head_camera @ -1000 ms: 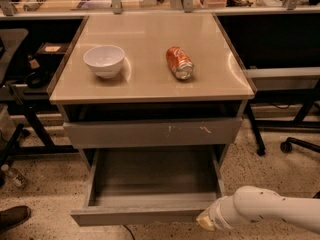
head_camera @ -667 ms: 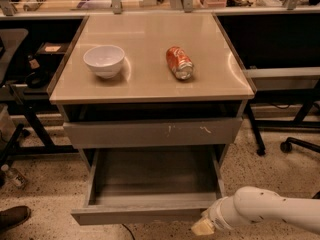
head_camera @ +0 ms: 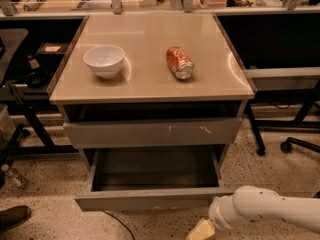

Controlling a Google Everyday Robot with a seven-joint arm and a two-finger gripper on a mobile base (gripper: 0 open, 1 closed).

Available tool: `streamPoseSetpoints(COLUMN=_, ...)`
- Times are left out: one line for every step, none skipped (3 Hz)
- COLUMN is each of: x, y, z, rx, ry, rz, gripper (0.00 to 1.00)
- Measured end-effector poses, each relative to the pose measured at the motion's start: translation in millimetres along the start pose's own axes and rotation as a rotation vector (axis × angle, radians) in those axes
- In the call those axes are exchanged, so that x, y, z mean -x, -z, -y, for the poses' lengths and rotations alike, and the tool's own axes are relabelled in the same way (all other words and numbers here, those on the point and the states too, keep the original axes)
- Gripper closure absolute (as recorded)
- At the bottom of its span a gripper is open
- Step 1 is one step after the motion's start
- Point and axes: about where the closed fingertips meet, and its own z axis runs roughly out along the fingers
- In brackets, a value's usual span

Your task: Close middle drawer

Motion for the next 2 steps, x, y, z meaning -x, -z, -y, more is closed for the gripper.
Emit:
streamPoseSetpoints(x=0.0, y=0.0, z=0.0, rx=0.0, ry=0.0, rz=0.0, gripper=0.18)
streamPoseSetpoints(x=0.0, y=0.0, z=0.0, rx=0.0, ry=0.0, rz=0.0, gripper=0.41)
